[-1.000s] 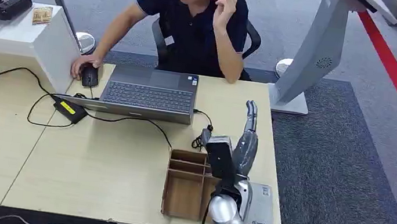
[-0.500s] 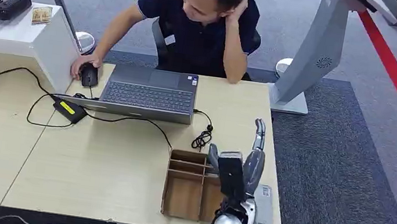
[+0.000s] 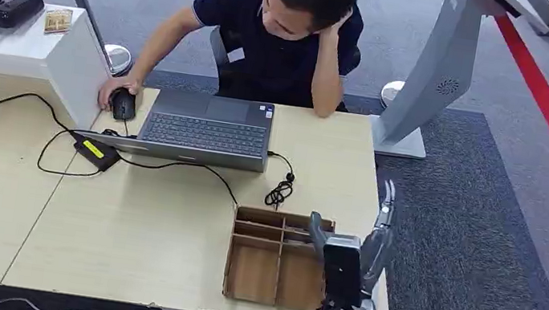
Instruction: Pass the card to the sensor for recognition and then transmit it.
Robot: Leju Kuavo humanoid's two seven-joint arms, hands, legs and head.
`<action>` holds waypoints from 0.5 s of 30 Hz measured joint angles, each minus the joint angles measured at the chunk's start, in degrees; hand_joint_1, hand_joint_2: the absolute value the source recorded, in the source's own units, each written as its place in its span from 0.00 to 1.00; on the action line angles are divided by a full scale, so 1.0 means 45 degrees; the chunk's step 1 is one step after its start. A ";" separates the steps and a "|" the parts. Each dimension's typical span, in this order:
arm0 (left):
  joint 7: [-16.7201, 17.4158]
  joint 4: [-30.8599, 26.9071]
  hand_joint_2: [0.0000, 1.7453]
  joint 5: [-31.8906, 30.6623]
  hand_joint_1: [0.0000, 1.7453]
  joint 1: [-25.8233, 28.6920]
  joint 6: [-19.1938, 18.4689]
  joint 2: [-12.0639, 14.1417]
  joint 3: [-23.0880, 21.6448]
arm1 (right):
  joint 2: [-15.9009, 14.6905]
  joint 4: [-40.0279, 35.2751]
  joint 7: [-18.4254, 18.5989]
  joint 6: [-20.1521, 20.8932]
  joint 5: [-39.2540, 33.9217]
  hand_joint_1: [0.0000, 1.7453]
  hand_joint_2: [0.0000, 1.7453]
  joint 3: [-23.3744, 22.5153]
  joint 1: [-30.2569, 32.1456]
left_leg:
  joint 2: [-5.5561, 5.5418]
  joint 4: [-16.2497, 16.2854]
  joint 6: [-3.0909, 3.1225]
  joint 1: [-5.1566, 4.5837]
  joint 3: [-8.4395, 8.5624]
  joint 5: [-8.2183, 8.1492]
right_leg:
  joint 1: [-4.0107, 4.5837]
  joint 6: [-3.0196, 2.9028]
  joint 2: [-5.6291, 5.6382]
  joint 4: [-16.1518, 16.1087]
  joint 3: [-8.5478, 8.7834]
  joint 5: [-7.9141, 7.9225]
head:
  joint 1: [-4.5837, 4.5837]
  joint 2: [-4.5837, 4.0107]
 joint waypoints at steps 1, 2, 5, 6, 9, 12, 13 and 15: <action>0.0000 0.0000 0.00 0.0000 0.00 0.0000 0.0010 -0.0005 0.0014 | -0.0030 -0.0097 0.0039 0.0000 0.0045 0.00 1.00 -0.0076 0.0030 | 0.0000 0.0000 0.0000 0.0000 -0.0001 0.0000 | 0.0000 0.0000 0.0000 0.0000 0.0000 0.0000 | 0.0005 0.0000; 0.0000 0.0000 0.00 0.0000 0.00 0.0001 0.0010 -0.0005 0.0024 | -0.0054 -0.0159 0.0111 0.0000 0.0112 0.00 1.00 -0.0125 0.0050 | 0.0001 0.0000 0.0000 0.0000 0.0000 0.0000 | 0.0000 0.0000 0.0000 -0.0001 -0.0001 0.0000 | 0.0000 0.0000; 0.0000 0.0000 0.00 0.0024 0.00 -0.0001 0.0010 -0.0015 0.0058 | -0.0137 -0.0364 0.0346 0.0000 0.0483 0.00 1.00 -0.0241 0.0180 | 0.0000 0.0000 0.0000 0.0000 -0.0001 0.0000 | 0.0000 0.0000 0.0000 -0.0001 -0.0002 0.0000 | 0.0000 0.0000; 0.0000 0.0000 0.00 0.0054 0.00 0.0000 0.0010 -0.0019 0.0068 | -0.0195 -0.0481 0.0564 0.0000 0.0764 0.00 1.00 -0.0324 0.0240 | -0.0001 0.0000 0.0000 0.0001 0.0000 0.0000 | 0.0000 0.0000 0.0000 -0.0001 -0.0001 0.0000 | 0.0000 0.0000; 0.0000 0.0000 0.00 0.0097 0.00 -0.0003 0.0015 -0.0024 0.0073 | -0.0375 -0.0670 0.0962 0.0000 0.1420 0.00 1.00 -0.0440 0.0420 | 0.0001 -0.0001 0.0000 0.0001 0.0000 -0.0001 | 0.0001 0.0000 0.0000 -0.0001 -0.0001 0.0000 | 0.0000 0.0000; 0.0000 0.0000 0.00 0.0155 0.00 -0.0002 0.0034 -0.0039 0.0078 | -0.0554 -0.0834 0.1418 0.0000 0.2060 0.00 1.00 -0.0464 0.0582 | 0.0000 -0.0001 0.0000 0.0001 0.0000 -0.0001 | 0.0001 0.0000 0.0000 -0.0002 0.0000 0.0000 | 0.0000 0.0000; 0.0000 0.0000 0.00 0.0179 0.00 -0.0002 0.0043 -0.0039 0.0078 | -0.0632 -0.0878 0.1564 0.0000 0.2317 0.00 1.00 -0.0469 0.0635 | 0.0000 -0.0001 0.0000 0.0001 0.0000 0.0000 | 0.0001 0.0000 0.0000 -0.0002 -0.0001 0.0000 | 0.0000 0.0000; 0.0000 0.0000 0.00 0.0194 0.00 -0.0002 0.0049 -0.0039 0.0078 | -0.0749 -0.0937 0.1842 0.0000 0.2678 0.00 1.00 -0.0474 0.0721 | 0.0000 -0.0001 0.0000 0.0001 -0.0001 -0.0001 | 0.0001 0.0000 0.0000 -0.0002 0.0000 0.0000 | 0.0000 0.0000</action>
